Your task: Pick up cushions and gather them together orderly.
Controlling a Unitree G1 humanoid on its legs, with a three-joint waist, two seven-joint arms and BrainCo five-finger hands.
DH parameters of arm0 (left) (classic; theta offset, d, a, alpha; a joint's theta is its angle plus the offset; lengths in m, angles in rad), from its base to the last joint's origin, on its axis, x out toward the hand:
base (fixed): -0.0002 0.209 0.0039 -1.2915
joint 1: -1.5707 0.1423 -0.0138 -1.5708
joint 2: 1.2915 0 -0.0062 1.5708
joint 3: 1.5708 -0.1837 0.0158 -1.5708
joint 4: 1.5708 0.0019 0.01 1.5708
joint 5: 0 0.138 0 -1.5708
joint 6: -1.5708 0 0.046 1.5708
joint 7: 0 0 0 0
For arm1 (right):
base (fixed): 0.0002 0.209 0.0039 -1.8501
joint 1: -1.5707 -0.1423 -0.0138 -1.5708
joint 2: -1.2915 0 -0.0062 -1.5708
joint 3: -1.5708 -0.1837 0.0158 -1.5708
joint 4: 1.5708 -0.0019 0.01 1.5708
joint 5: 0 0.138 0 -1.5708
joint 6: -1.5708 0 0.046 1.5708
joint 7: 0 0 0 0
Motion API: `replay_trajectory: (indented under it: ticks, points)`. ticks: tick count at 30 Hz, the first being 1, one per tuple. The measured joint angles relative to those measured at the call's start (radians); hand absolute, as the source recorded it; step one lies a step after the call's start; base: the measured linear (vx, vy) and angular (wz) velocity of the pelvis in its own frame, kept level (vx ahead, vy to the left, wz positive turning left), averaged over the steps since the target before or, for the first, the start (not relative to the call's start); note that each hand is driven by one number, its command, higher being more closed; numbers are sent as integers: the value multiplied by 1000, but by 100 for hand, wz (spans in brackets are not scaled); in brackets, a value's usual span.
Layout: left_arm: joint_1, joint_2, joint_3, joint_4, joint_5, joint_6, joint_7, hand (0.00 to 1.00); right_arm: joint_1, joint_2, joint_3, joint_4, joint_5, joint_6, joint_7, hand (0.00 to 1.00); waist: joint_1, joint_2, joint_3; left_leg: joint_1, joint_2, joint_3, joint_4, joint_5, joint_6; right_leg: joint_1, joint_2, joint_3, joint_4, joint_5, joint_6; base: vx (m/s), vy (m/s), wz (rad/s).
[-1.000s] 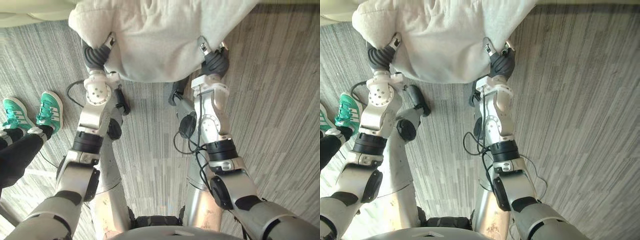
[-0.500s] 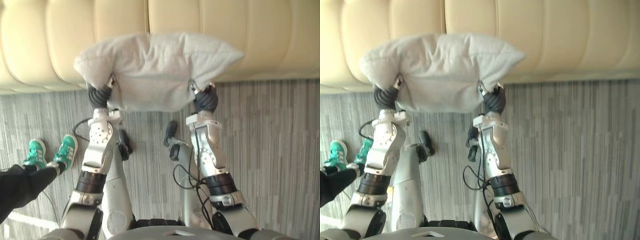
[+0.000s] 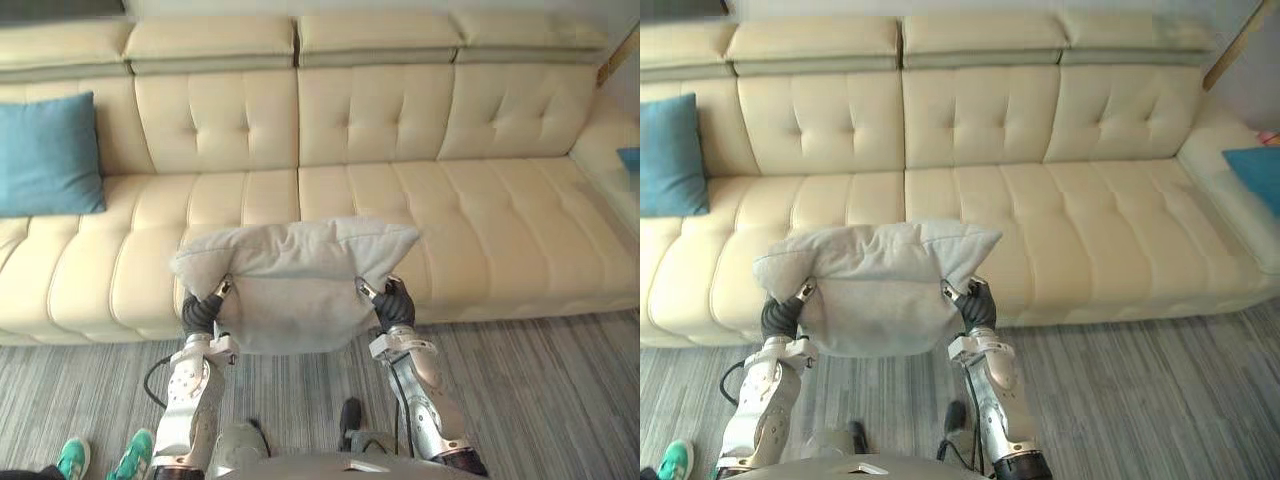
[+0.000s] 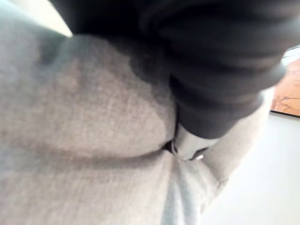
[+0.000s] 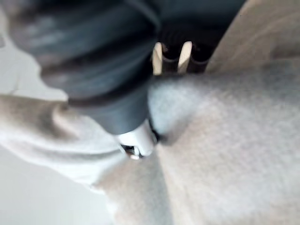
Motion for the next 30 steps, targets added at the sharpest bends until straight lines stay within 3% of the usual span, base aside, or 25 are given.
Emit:
replay_trajectory:
  ticks: [4, 10, 21, 28, 30]
  points:
    - [43, -15, 0, -4, 17, 4, -33, 100, 55, 45, -35, 0, 0, 8, 32, 100, 3, -6, -35, 51, -21, 3, -33, -1, 2, 50, -8, 7, -33, 4, 5, 50, 46, 1]
    - [97, -40, 0, -4, 36, 31, -51, 100, 117, 48, -42, 0, -13, 27, 37, 100, 6, -9, -39, 65, -36, -8, -33, -6, 9, 73, -20, 8, -40, 5, 8, -33, 33, 4]
    - [117, -46, -1, -4, 37, 33, -58, 100, 132, 75, -64, -30, -77, 38, 40, 100, 9, -14, -56, 47, -54, -14, -13, -22, 18, 51, -34, 31, -34, 0, 16, -55, 13, -2]
    - [110, -49, -7, -5, 37, 33, -56, 100, 125, 74, -74, -30, -88, 37, 37, 100, 9, -13, -56, -39, -43, -27, 94, -85, 38, 11, -41, 32, -25, 1, 33, -43, 41, 1]
    - [101, -48, -17, -5, 37, 33, -52, 100, 123, 74, -81, -30, -108, 33, 32, 100, 7, -15, -47, -70, -48, -38, 131, -113, 44, -50, -61, 32, 85, -49, 37, -49, 109, 11]
